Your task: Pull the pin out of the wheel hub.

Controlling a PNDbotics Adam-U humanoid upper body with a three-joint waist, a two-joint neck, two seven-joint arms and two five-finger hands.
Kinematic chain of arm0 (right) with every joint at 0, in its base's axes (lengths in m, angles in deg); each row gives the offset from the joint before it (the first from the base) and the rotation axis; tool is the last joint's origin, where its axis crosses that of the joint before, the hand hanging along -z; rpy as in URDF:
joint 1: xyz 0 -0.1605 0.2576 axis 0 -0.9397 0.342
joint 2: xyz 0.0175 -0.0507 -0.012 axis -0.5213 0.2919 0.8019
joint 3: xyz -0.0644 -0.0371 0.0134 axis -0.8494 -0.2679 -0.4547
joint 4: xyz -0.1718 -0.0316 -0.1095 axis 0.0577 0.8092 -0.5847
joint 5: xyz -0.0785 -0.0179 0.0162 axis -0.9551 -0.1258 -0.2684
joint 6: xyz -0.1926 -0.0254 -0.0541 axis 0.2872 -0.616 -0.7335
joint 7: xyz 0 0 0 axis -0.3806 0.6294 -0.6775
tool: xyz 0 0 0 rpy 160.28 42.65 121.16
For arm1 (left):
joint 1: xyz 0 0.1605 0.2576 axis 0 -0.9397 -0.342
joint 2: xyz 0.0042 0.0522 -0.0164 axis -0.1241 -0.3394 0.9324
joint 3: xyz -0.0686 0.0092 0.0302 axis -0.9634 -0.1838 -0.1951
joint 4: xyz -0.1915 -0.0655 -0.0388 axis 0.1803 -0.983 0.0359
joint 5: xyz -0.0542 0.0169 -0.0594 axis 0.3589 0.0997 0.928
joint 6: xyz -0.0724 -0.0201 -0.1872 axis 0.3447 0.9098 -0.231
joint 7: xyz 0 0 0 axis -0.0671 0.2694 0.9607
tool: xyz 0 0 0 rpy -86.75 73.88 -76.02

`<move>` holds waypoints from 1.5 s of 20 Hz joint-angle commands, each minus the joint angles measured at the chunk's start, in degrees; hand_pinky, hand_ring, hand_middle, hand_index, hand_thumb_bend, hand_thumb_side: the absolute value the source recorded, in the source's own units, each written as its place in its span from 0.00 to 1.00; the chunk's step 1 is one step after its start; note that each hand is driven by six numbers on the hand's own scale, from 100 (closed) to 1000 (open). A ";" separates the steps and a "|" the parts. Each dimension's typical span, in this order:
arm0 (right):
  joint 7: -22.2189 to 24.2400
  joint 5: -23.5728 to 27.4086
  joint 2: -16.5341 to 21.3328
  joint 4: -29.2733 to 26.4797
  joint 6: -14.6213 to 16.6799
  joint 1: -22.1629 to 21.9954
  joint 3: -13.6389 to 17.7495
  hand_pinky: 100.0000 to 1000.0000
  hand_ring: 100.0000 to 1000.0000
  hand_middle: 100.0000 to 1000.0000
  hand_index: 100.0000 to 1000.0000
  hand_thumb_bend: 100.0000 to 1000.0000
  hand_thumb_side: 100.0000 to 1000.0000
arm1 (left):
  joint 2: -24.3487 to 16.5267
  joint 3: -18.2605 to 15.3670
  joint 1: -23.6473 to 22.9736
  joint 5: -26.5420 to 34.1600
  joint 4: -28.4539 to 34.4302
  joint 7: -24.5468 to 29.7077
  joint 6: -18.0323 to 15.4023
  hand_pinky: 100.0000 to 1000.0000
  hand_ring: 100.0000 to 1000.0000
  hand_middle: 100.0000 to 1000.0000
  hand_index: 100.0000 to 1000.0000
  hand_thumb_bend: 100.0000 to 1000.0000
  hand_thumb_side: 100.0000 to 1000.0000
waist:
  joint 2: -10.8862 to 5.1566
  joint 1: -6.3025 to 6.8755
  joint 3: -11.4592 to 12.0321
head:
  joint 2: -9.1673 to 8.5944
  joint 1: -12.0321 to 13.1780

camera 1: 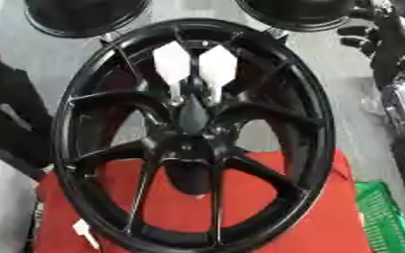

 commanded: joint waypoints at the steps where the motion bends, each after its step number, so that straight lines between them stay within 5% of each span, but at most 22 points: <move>1: -0.18 -0.42 0.99 -1.06 0.17 0.67 0.53 0.72 0.64 0.72 0.78 0.00 0.72 | -1.48 -0.36 0.79 0.04 0.89 0.11 -0.04 0.53 0.75 0.73 0.68 0.24 0.60 | -1.07 -0.10 -0.11 | -0.82 0.18; 17: 0.18 -0.47 1.29 0.32 0.18 2.91 0.67 0.73 0.65 0.73 0.78 0.00 0.70 | -1.18 -0.71 0.33 0.33 0.84 -0.30 -0.24 0.53 0.74 0.73 0.68 0.25 0.60 | -1.57 -0.07 -0.01 | -1.27 1.51; 20: 2.70 -0.67 6.44 1.69 1.16 8.02 -1.96 0.74 0.66 0.73 0.79 0.00 0.64 | -1.90 -0.74 -0.55 0.19 0.65 -0.34 -0.27 0.53 0.74 0.73 0.68 0.25 0.60 | -2.58 -0.84 -0.70 | -0.06 1.86; 30: 19.39 -3.71 29.78 3.85 5.60 19.13 -18.47 0.75 0.68 0.73 0.79 0.00 0.32 | -3.91 -0.37 -1.76 -0.10 0.18 -0.14 -0.04 0.53 0.74 0.73 0.68 0.25 0.61 | -3.34 -2.55 -1.53 | 0.75 1.95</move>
